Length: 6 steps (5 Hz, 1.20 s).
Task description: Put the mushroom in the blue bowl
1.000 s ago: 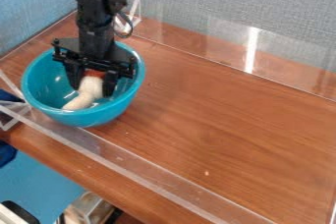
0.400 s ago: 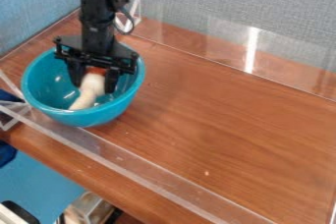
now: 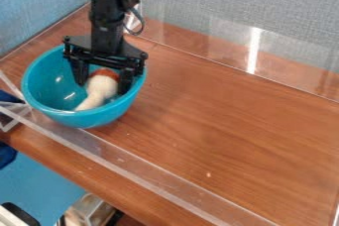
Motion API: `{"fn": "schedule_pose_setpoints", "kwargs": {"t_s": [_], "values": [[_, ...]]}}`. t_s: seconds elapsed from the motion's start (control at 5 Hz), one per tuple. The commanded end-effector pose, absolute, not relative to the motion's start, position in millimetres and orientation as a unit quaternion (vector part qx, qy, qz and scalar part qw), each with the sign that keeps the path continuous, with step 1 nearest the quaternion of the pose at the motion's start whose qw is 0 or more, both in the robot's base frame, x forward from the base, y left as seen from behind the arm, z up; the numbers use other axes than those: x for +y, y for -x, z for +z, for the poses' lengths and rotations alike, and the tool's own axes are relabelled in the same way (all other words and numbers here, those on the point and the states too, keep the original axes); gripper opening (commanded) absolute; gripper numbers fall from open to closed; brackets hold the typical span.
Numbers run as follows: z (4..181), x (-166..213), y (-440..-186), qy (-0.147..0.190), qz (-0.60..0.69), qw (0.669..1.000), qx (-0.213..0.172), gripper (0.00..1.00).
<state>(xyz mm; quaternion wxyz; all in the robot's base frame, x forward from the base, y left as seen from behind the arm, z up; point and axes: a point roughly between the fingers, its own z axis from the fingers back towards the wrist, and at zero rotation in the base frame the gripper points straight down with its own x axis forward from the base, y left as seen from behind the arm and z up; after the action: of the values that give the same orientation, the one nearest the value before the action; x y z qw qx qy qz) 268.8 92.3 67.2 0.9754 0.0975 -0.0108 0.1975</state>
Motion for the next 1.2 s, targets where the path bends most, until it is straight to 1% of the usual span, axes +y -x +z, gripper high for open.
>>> {"fn": "schedule_pose_setpoints", "kwargs": {"t_s": [0.0, 0.4, 0.6, 1.0], "values": [[103.1, 95, -277, -0.094, 0.215, 0.971, -0.048, 1.0], [167.1, 51, -275, -0.064, 0.204, 0.971, -0.106, 1.0], [175.7, 41, -276, -0.059, 0.207, 0.969, -0.118, 1.0], [170.2, 38, -276, -0.06, 0.212, 0.968, -0.122, 1.0]]}}
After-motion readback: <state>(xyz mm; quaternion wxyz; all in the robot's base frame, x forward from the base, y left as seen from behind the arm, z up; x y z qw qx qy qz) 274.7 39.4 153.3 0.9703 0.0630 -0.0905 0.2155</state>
